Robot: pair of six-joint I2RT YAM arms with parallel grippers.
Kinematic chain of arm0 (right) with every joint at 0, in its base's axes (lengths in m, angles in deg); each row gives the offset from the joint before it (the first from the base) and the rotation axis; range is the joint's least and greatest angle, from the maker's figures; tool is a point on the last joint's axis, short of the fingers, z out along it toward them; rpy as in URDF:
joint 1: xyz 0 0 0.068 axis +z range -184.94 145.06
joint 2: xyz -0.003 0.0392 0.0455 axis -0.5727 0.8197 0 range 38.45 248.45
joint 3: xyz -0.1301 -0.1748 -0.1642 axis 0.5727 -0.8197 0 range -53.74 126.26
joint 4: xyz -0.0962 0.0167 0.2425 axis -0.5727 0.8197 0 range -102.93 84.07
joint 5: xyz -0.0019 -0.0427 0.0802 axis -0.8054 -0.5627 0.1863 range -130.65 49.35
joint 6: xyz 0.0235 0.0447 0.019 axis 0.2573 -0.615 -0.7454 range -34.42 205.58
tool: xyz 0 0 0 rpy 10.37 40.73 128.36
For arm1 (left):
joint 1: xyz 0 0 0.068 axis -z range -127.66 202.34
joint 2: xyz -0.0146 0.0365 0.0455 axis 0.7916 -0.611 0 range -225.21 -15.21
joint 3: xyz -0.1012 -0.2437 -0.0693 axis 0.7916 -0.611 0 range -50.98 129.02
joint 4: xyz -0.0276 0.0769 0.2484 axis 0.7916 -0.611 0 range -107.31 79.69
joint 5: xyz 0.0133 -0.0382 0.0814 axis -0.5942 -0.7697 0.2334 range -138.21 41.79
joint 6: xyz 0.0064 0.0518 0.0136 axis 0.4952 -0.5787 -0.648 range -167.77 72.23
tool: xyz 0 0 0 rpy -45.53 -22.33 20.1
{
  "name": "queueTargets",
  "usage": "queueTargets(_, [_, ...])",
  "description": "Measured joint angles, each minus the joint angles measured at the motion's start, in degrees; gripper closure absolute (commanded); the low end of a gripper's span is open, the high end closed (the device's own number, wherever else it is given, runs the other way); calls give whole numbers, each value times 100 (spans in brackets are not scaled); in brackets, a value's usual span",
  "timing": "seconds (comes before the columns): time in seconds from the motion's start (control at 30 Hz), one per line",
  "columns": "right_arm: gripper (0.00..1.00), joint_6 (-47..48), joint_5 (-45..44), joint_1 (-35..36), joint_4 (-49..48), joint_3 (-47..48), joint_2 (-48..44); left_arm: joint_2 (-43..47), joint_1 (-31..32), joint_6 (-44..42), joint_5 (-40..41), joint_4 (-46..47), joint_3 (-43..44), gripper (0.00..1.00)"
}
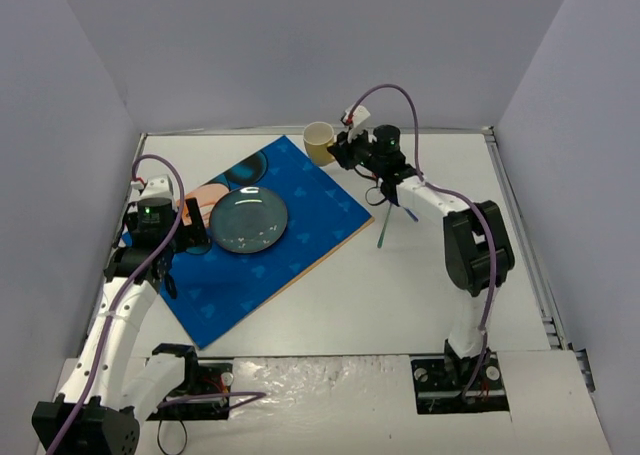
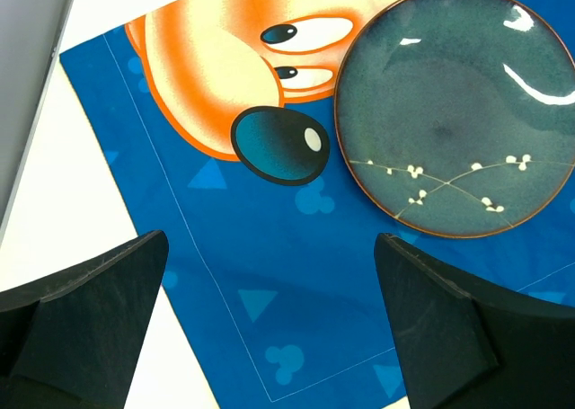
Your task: Set the dinner table for one person
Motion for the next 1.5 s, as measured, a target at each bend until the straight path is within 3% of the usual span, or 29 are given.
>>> queueTargets(0.47, [100, -137, 576, 540, -124, 1804, 1906, -7, 0, -7, 141, 12, -18, 3])
queueTargets(0.87, [100, -282, 633, 608, -255, 3025, 2974, -81, 0, -81, 156, 47, -90, 3])
queueTargets(1.5, [100, -466, 633, 604, -393, 3427, 3542, -136, 0, -108, 156, 48, -90, 3])
